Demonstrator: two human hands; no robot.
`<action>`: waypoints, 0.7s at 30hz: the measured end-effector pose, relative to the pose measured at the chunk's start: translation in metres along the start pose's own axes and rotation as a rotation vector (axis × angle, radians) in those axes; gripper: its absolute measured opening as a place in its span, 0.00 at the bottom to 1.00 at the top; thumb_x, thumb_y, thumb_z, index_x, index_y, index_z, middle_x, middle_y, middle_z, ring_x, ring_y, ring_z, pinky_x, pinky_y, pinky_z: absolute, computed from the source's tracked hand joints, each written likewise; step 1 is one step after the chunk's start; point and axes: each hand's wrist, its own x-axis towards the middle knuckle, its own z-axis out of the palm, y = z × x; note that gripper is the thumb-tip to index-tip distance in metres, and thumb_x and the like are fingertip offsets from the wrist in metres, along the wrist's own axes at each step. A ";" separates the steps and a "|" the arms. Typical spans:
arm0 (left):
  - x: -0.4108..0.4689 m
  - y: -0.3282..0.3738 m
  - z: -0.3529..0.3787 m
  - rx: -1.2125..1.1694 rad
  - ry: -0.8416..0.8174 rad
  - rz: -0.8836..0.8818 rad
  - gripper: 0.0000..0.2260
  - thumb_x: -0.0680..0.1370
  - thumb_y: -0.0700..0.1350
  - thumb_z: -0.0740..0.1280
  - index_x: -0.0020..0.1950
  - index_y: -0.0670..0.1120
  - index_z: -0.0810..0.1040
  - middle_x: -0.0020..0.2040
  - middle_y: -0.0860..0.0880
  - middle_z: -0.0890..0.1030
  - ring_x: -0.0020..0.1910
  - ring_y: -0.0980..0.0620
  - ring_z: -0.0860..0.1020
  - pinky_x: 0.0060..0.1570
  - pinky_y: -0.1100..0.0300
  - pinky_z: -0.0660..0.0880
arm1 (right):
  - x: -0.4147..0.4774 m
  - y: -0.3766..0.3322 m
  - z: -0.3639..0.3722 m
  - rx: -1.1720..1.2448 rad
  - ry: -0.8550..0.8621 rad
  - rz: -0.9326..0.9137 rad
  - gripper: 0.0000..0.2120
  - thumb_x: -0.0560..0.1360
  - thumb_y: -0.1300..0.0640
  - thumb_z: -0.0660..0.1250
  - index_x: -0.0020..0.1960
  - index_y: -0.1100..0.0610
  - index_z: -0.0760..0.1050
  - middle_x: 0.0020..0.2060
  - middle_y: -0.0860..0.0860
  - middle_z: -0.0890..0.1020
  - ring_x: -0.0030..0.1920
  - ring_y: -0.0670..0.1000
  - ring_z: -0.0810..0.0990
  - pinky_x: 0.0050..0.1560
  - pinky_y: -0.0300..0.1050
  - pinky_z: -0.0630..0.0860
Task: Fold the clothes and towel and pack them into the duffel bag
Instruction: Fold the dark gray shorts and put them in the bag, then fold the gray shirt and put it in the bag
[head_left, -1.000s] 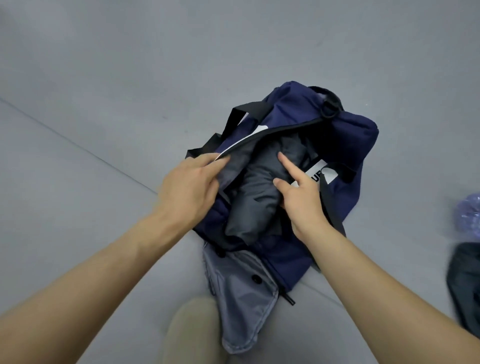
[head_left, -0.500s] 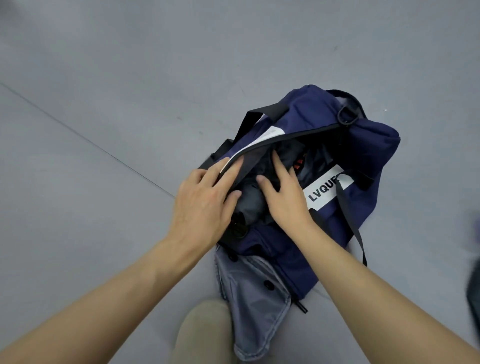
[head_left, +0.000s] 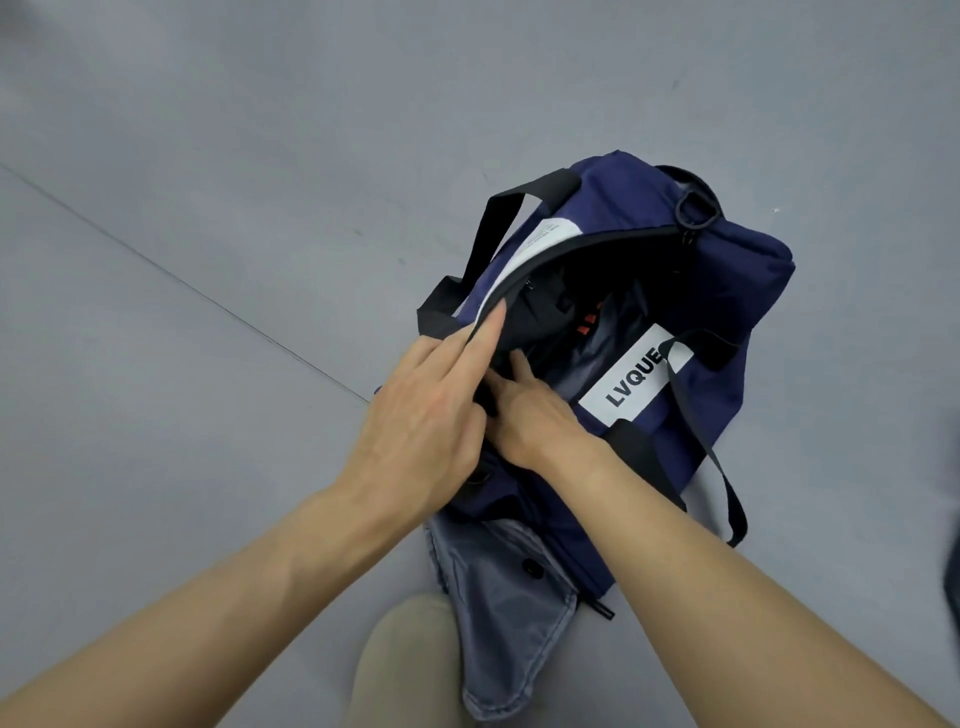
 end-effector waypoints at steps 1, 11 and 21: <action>-0.001 -0.003 0.000 0.009 -0.015 -0.017 0.37 0.69 0.33 0.60 0.79 0.42 0.61 0.60 0.50 0.77 0.47 0.54 0.66 0.47 0.64 0.68 | 0.002 0.000 -0.003 0.002 -0.008 0.000 0.29 0.81 0.43 0.59 0.79 0.40 0.53 0.77 0.56 0.54 0.69 0.64 0.69 0.65 0.56 0.72; -0.005 -0.005 -0.002 0.044 -0.019 -0.033 0.36 0.70 0.34 0.60 0.80 0.43 0.60 0.62 0.50 0.76 0.47 0.48 0.70 0.43 0.56 0.74 | 0.016 0.022 -0.012 -0.185 0.587 0.058 0.40 0.77 0.36 0.63 0.81 0.50 0.51 0.80 0.57 0.50 0.78 0.63 0.52 0.74 0.61 0.61; -0.007 -0.003 0.001 -0.001 -0.041 -0.045 0.39 0.70 0.33 0.60 0.81 0.45 0.57 0.61 0.52 0.73 0.48 0.50 0.68 0.44 0.55 0.75 | 0.051 0.011 -0.011 -0.063 0.274 0.149 0.45 0.76 0.38 0.66 0.81 0.45 0.39 0.79 0.48 0.33 0.79 0.58 0.33 0.77 0.66 0.45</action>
